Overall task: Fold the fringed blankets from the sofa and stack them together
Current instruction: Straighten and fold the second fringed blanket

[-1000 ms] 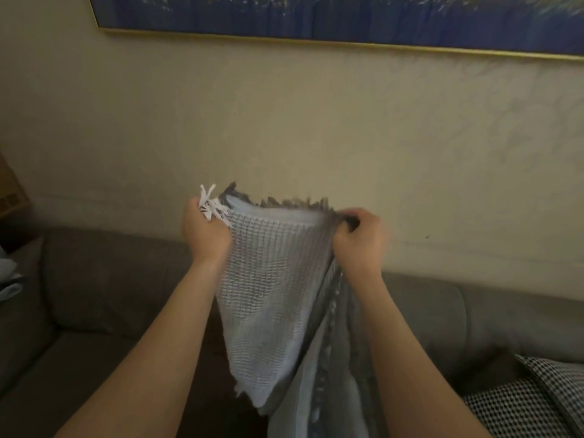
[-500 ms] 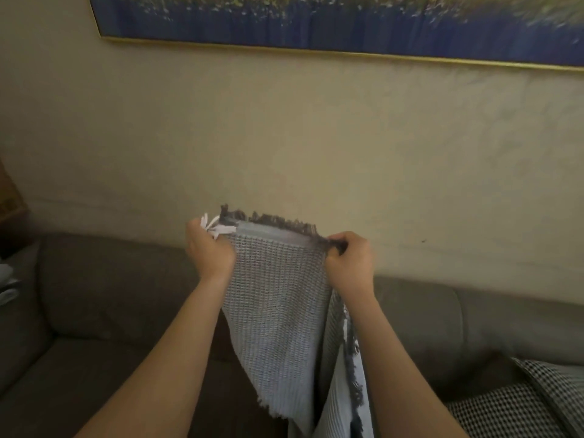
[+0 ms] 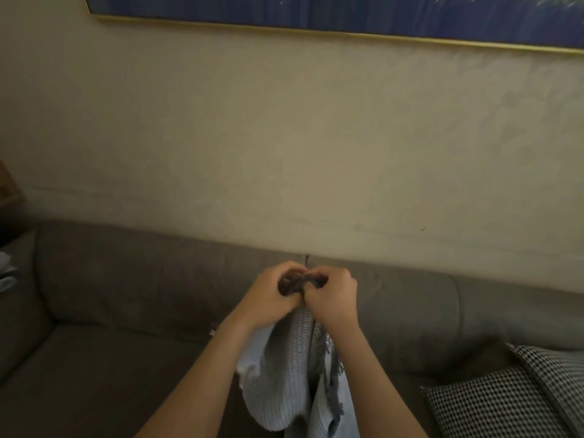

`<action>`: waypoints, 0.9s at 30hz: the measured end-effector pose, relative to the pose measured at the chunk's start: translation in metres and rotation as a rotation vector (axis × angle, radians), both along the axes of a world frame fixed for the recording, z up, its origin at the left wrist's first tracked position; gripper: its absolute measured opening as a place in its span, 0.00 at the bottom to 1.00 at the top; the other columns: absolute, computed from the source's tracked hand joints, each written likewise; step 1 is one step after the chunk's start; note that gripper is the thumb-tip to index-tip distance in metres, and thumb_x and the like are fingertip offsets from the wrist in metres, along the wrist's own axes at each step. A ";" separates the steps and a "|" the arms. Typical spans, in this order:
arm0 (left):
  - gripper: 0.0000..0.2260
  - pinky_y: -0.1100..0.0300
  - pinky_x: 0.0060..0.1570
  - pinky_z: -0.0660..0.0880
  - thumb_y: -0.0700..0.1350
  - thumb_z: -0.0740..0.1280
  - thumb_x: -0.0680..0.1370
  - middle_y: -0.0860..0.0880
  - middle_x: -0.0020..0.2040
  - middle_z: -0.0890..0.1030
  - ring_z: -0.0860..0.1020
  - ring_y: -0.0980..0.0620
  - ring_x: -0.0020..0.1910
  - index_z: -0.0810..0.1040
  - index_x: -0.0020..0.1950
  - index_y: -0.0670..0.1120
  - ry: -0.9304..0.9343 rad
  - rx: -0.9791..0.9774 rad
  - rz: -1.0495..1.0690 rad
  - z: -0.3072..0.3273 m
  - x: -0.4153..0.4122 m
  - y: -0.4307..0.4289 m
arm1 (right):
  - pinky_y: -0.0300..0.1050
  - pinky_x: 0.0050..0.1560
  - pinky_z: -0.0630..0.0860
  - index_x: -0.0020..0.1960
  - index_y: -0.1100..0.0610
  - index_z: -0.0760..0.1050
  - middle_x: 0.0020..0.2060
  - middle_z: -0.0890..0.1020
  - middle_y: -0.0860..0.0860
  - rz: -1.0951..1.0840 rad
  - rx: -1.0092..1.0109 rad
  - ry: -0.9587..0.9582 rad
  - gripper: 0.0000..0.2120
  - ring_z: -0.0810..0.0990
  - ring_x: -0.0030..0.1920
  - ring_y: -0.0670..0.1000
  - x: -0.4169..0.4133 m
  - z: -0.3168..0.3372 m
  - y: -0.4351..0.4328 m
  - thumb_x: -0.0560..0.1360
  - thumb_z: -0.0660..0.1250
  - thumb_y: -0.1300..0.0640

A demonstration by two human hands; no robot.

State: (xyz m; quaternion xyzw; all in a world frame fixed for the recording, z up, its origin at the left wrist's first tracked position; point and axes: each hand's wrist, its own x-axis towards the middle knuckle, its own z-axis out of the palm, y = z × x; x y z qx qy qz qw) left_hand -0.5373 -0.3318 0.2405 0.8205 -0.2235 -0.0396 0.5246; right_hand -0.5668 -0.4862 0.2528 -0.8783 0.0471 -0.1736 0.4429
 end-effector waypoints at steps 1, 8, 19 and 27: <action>0.13 0.60 0.56 0.81 0.40 0.72 0.79 0.55 0.54 0.86 0.84 0.59 0.55 0.83 0.61 0.53 -0.027 0.016 0.040 -0.007 0.000 -0.001 | 0.26 0.32 0.70 0.41 0.53 0.87 0.30 0.83 0.43 0.000 -0.010 0.007 0.09 0.81 0.34 0.37 -0.002 -0.003 0.000 0.68 0.71 0.64; 0.15 0.59 0.39 0.72 0.36 0.60 0.84 0.51 0.43 0.80 0.79 0.50 0.42 0.75 0.45 0.54 0.020 0.157 0.184 -0.015 -0.007 -0.010 | 0.36 0.28 0.64 0.34 0.50 0.78 0.26 0.76 0.46 0.041 -0.115 0.058 0.14 0.74 0.28 0.44 -0.002 -0.021 0.000 0.75 0.75 0.48; 0.08 0.52 0.39 0.66 0.47 0.62 0.86 0.46 0.48 0.72 0.69 0.50 0.41 0.67 0.53 0.44 -0.021 0.434 -0.026 0.014 0.007 -0.004 | 0.38 0.33 0.70 0.39 0.58 0.80 0.31 0.80 0.48 0.110 -0.009 0.035 0.11 0.78 0.32 0.44 0.011 -0.025 -0.011 0.80 0.71 0.58; 0.06 0.42 0.56 0.74 0.40 0.60 0.84 0.49 0.54 0.72 0.73 0.45 0.53 0.67 0.52 0.50 -0.154 0.531 -0.070 0.028 0.020 0.000 | 0.47 0.51 0.83 0.63 0.52 0.74 0.51 0.87 0.50 0.276 0.362 0.108 0.15 0.86 0.52 0.50 0.013 -0.035 -0.008 0.80 0.70 0.63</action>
